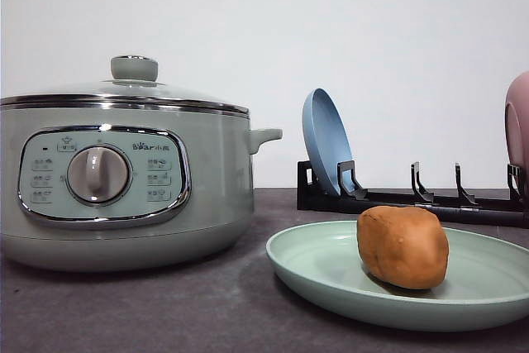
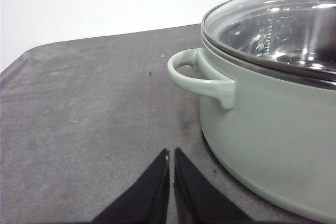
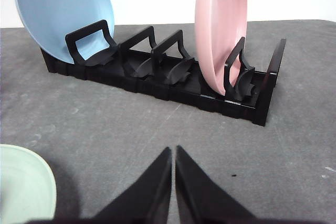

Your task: Transfer potato from steamer to green plate

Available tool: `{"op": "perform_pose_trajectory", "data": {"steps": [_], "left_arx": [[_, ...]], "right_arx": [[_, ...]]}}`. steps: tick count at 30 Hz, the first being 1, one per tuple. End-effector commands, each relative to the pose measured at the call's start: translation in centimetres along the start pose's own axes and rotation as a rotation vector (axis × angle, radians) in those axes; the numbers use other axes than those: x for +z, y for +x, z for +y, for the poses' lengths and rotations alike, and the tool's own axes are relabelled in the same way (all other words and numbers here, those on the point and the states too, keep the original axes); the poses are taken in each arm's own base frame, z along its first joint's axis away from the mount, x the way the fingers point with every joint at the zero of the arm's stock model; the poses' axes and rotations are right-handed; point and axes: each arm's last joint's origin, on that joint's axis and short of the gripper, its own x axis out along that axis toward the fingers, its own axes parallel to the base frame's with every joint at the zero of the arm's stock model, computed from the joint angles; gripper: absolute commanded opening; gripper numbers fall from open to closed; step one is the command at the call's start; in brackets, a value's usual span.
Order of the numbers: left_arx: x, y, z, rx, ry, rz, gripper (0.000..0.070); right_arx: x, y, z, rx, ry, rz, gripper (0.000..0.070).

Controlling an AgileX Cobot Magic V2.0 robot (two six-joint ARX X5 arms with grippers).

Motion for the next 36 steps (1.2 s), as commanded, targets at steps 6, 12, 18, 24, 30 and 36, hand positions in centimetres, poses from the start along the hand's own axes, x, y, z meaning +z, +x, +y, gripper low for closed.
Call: {"op": "perform_pose_trajectory", "data": {"steps": [6,12,18,24,30,36], "left_arx": [[-0.72,0.18,-0.07,-0.002,-0.008,0.027,0.0009],[-0.72,0.18,-0.07,-0.002,-0.009,0.027,0.0009],[-0.72,0.18,-0.07,-0.002,-0.009,0.027,0.0009],[-0.72,0.18,-0.07,-0.002,-0.009,0.027,0.0009],[-0.72,0.18,-0.07,-0.002,-0.009,0.027,0.0009],[-0.72,0.18,-0.07,-0.002,-0.009,0.028,0.0009]], "right_arx": [[-0.04,0.03,-0.03,-0.005,-0.005,-0.008,0.0000],[-0.04,0.03,-0.03,-0.005,-0.005,-0.008,0.0000],[-0.04,0.03,-0.03,-0.005,-0.005,-0.008,0.0000],[-0.04,0.03,-0.03,-0.005,-0.005,-0.008,0.0000],[-0.04,0.03,-0.03,-0.005,-0.005,-0.008,0.0000],[-0.04,0.03,-0.03,-0.005,-0.005,-0.008,0.0000]]}}
